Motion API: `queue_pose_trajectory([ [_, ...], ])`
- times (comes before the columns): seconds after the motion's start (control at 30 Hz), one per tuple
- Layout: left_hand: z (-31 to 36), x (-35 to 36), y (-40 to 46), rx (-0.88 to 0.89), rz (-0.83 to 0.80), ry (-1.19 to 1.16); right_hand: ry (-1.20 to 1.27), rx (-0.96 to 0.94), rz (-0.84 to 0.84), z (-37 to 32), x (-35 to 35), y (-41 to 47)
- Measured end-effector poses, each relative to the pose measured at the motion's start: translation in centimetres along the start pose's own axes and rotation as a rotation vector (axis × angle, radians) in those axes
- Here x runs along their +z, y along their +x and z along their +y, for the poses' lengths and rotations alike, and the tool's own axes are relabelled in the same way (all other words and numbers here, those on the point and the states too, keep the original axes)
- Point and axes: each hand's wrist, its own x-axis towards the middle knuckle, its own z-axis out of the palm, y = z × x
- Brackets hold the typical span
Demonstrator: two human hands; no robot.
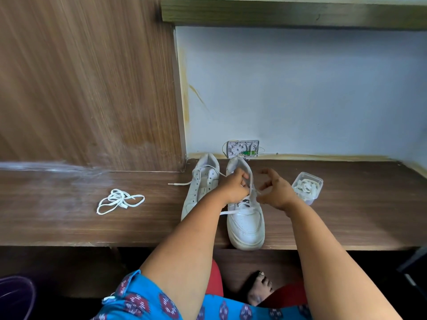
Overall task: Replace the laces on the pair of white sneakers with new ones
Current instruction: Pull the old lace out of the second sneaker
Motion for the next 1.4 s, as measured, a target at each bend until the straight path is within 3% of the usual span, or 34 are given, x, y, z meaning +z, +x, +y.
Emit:
queue_pose_trajectory([
  [0.07, 0.5, -0.2, -0.3, -0.103, -0.002, -0.187, -0.146, 0.077, 0.028, 0.6, -1.0, 0.0],
  [0.13, 0.8, -0.7, -0.6, -0.192, -0.035, -0.466, -0.152, 0.198, 0.16, 1.5, -1.3, 0.3],
  [0.2, 0.6, -1.2, -0.9, -0.246, -0.064, -0.745, 0.243, 0.354, 0.295, 1.5, -1.4, 0.3],
  [0.27, 0.1, -1.3, -0.8, -0.258, -0.049, -0.891, 0.805, 0.47, 0.26, 0.9, -1.4, 0.1],
  [0.3, -0.1, -1.3, -0.8, -0.258, -0.038, -0.895, 0.957, 0.472, 0.218, 0.5, -1.5, 0.0],
  [0.37, -0.1, -1.4, -0.9, -0.237, -0.009, -0.741, 0.851, 0.285, 0.126, -0.3, -1.2, 0.1],
  [0.43, -0.1, -1.5, -0.8, -0.139, 0.053, -0.381, 0.491, 0.007, 0.064, -0.7, -0.7, -0.1],
  [0.57, 0.9, -2.3, -1.2, 0.039, 0.053, 0.147, -0.101, -0.171, -0.066, -0.5, 0.9, 1.0],
  [0.67, 1.7, -2.7, -1.5, 0.069, 0.009, 0.458, -0.115, -0.206, 0.067, -0.3, 1.5, 1.4],
  [0.73, 2.3, -2.6, -1.9, 0.064, -0.012, 0.514, -0.129, -0.208, 0.112, 0.0, 1.3, 1.3],
  [0.77, 2.6, -2.6, -2.1, 0.049, -0.005, 0.447, -0.117, -0.188, 0.125, 0.0, 1.2, 1.1],
  [0.87, 3.3, -3.0, -2.8, -0.091, 0.104, -0.127, -0.033, -0.101, 0.16, 0.1, 1.0, 0.8],
  [0.93, 2.8, -3.3, -2.3, -0.141, 0.259, -0.217, -0.005, -0.071, 0.171, 0.1, 1.0, 0.7],
  [1.0, 2.1, -3.2, -1.8, -0.11, 0.313, 0.136, 0.009, -0.079, 0.165, -0.1, 1.1, 0.8],
  [1.07, 2.0, -2.8, -2.0, 0.039, 0.253, 0.496, 0.01, -0.08, 0.159, -0.1, 1.3, 0.9],
  [1.17, 1.6, -1.6, -1.6, 0.145, 0.095, 0.739, 0.026, -0.072, 0.156, -0.4, 1.4, 0.7],
  [1.23, 1.7, -1.3, -1.5, 0.135, 0.127, 0.498, 0.036, -0.076, 0.157, -0.5, 1.2, 0.5],
  [1.27, 2.4, -1.8, -1.9, 0.078, 0.193, 0.165, 0.048, -0.073, 0.158, -0.5, 1.2, 0.4],
  [1.33, 4.1, -3.3, -2.9, -0.018, 0.352, -0.721, 0.082, -0.053, 0.154, -0.6, 1.1, 0.2],
  [1.37, 4.3, -4.1, -3.1, -0.036, 0.407, -0.976, 0.092, -0.045, 0.151, -0.7, 1.1, 0.2],
  [1.4, 4.3, -4.7, -3.2, -0.018, 0.434, -0.997, 0.087, -0.041, 0.149, -0.6, 1.1, 0.2],
])
